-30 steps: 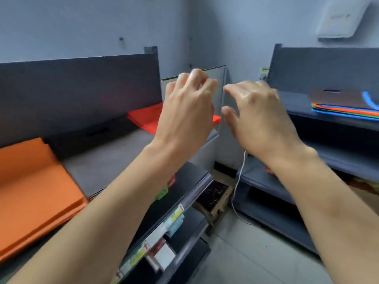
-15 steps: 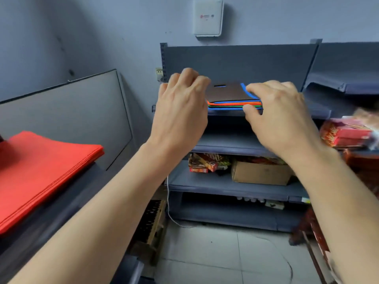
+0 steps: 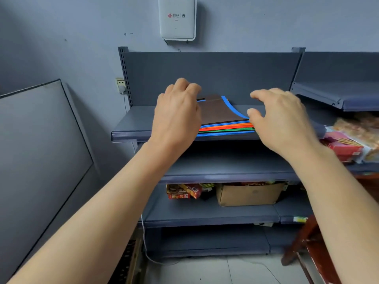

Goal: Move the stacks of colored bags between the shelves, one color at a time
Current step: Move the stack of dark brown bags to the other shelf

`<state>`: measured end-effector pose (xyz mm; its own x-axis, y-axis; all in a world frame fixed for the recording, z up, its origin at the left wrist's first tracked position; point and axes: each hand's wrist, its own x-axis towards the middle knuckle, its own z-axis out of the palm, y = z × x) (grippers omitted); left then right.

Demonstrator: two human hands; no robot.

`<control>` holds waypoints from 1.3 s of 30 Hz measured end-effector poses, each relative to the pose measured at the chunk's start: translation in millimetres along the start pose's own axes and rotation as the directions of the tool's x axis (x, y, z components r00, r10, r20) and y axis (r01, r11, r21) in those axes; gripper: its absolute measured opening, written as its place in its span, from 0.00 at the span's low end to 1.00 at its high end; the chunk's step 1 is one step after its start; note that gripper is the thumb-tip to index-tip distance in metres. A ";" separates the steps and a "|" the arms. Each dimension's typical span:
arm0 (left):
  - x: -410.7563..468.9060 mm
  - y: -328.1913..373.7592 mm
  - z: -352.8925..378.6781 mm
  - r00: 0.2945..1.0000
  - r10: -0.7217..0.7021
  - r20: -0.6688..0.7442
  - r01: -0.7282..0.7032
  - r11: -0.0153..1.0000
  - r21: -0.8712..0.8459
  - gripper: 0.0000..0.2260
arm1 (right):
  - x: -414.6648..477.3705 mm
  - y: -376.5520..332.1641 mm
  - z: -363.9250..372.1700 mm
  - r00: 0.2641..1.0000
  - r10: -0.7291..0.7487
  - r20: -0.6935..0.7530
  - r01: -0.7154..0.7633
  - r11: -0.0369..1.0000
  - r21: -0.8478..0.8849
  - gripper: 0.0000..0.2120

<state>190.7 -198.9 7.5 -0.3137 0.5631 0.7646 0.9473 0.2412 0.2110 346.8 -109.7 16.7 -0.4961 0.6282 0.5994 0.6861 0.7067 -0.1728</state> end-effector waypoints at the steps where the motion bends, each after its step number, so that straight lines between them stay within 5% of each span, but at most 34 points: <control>1: 7.1 -3.1 11.0 1.000 -0.001 0.020 0.001 1.000 0.004 0.14 | 8.0 5.5 8.0 1.000 0.018 0.011 -0.018 1.000 -0.003 0.14; 17: 106.8 -47.4 180.7 0.952 -0.241 0.191 0.200 0.957 0.211 0.14 | 165.0 97.8 150.0 0.977 0.020 0.214 -0.052 0.988 0.144 0.17; 29: 117.6 -77.5 275.1 0.681 -0.594 0.430 0.441 0.800 0.406 0.12 | 225.7 151.2 254.5 0.791 -0.051 0.610 -0.039 0.990 0.134 0.25; 39: 137.2 -112.7 301.7 0.529 -0.682 0.504 0.593 0.723 0.356 0.17 | 254.6 146.9 281.2 0.754 0.004 0.656 -0.136 0.979 0.151 0.33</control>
<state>21.1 89.6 -95.1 -0.8455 0.5320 -0.0464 0.4753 0.7892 0.3888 171.7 245.6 -75.8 -0.7209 0.6903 -0.0614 0.6591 0.6557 -0.3683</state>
